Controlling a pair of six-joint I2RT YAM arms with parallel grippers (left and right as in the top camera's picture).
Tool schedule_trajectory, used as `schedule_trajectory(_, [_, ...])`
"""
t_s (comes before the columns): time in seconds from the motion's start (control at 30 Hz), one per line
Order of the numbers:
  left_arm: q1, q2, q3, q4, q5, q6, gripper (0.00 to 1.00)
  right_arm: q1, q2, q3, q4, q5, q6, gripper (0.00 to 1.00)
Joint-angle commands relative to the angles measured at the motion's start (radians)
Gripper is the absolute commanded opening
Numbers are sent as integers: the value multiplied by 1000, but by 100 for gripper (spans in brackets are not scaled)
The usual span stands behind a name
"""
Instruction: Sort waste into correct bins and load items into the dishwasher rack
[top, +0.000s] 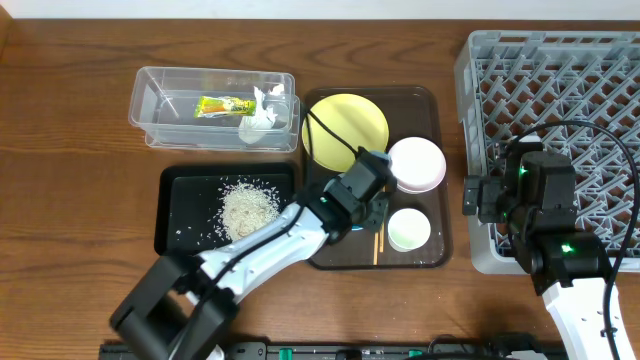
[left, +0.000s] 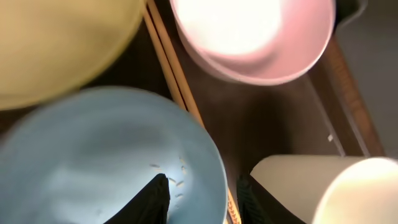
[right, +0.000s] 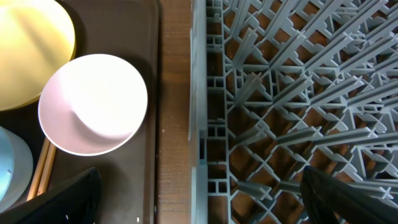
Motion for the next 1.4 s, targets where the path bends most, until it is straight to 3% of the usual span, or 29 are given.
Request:
schedule_trajectory(0.0, [-19,55,15,-4,11,-2,39,13,1,24,0,-5,0,99])
schedule_trajectory(0.23, [-32,82,15,-16,10,-1,37,13,1,24,0,-5,0,99])
schedule_trajectory(0.4, [-32,82,15,-26,9,-1,14,13,1,24,0,-5,0,99])
schedule_trajectory(0.5, [-32,79,15,-26,10,-1,6,13,1,24,-1,-5,0,99])
schedule_trajectory(0.87, [23,-158,16,-62,19,-2,6,13,1,24,-2,-5,0,99])
schedule_trajectory(1.0, [142,-254,16,-116,171,-53,6,13,1,24,-2,-5,0,99])
schedule_trajectory(1.13, [322,-279,15,-200,415,-117,6,13,1,24,-2,-5,0,99])
schedule_trajectory(1.37, [668,-228,7,-335,875,-63,6,13,1,24,-2,-5,0,99])
